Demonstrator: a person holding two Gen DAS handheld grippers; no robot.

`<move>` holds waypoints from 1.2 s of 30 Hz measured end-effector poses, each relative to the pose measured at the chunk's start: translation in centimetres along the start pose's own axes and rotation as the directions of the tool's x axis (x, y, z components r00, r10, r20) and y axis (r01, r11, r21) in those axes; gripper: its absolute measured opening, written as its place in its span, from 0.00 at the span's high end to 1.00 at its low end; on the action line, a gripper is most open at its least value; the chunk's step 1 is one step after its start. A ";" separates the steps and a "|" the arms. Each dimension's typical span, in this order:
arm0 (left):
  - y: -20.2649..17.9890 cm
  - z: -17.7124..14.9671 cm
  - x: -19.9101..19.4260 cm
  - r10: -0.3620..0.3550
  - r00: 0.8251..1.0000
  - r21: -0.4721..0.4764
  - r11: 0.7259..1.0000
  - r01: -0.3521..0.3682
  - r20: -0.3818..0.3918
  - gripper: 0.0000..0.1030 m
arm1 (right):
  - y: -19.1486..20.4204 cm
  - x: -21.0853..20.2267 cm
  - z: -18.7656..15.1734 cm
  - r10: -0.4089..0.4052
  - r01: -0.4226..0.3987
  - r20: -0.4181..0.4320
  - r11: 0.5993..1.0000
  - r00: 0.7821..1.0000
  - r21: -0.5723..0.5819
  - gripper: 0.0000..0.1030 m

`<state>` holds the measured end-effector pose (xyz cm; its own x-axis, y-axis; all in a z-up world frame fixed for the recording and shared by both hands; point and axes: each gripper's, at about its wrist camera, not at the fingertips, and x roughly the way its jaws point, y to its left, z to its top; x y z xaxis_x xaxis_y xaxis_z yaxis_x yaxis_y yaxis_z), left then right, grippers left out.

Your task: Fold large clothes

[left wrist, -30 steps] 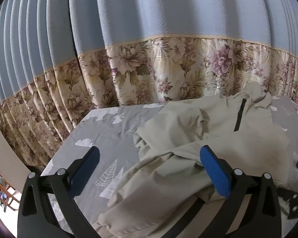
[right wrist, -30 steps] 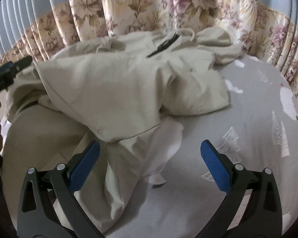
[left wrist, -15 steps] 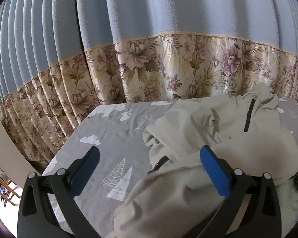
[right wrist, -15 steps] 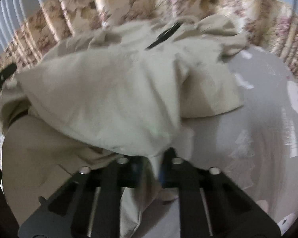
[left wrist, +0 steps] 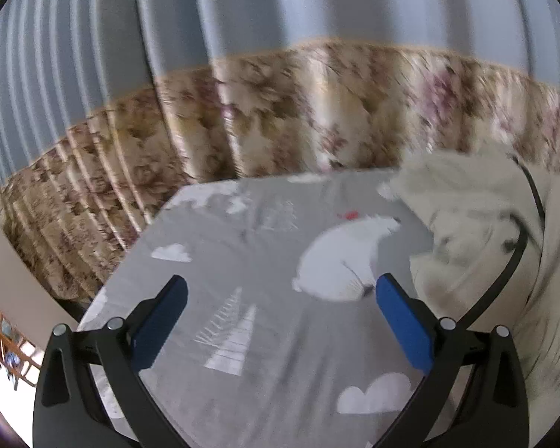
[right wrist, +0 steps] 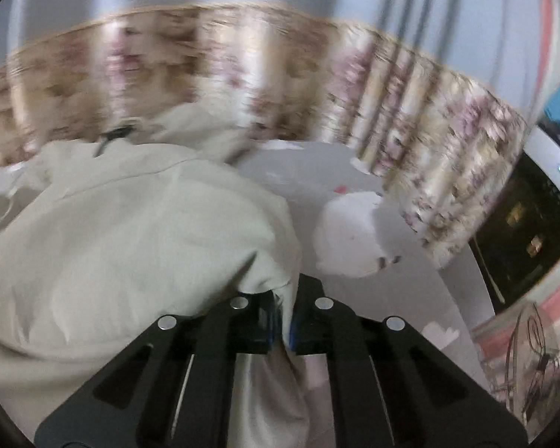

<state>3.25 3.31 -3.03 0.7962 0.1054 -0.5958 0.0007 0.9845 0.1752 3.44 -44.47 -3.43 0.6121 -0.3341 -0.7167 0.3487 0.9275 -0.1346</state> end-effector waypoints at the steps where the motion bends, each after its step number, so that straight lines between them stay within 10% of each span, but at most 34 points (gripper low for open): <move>1: -0.6 -0.1 0.2 -0.011 1.000 0.019 1.000 0.011 -0.007 0.02 | -0.7 1.0 -0.1 -0.005 0.005 -0.032 1.000 0.999 0.007 0.69; 7: -4.7 -1.3 0.6 -0.089 0.995 0.164 0.982 0.095 -0.041 0.02 | -3.0 -0.8 -2.3 -0.017 0.017 0.004 0.999 1.000 0.031 0.26; 21: -10.5 -2.0 3.7 -0.288 0.947 0.168 0.936 0.310 -0.144 0.05 | -3.6 -7.6 -8.9 0.167 -0.167 -0.001 0.985 0.986 0.047 0.15; 23: -11.4 -1.9 3.9 -0.359 0.919 0.151 0.911 0.383 -0.165 0.46 | -3.4 -8.0 -9.7 0.198 -0.198 -0.003 0.980 0.980 0.037 0.15; 25: -12.2 -1.9 4.1 -0.399 0.897 0.126 0.896 0.426 -0.190 0.63 | -3.0 -8.5 -10.5 0.207 -0.207 -0.015 0.978 0.978 0.015 0.15; 29: -12.6 -1.9 3.2 -0.373 0.912 0.141 0.907 0.398 -0.170 0.95 | -3.3 -9.6 -12.4 0.266 -0.265 -0.048 0.964 0.963 0.031 0.15; 36: -9.3 -2.3 -1.6 -0.369 0.926 0.113 0.920 0.376 -0.079 0.98 | -2.8 -12.1 -16.7 0.315 -0.316 -0.106 0.949 0.943 0.007 0.15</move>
<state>0.59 -5.68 -5.47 0.6891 -0.2549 -0.6784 0.3687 0.9292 0.0254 -16.77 -40.23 -5.78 0.6121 -0.0054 -0.7908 0.1425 0.9844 0.1036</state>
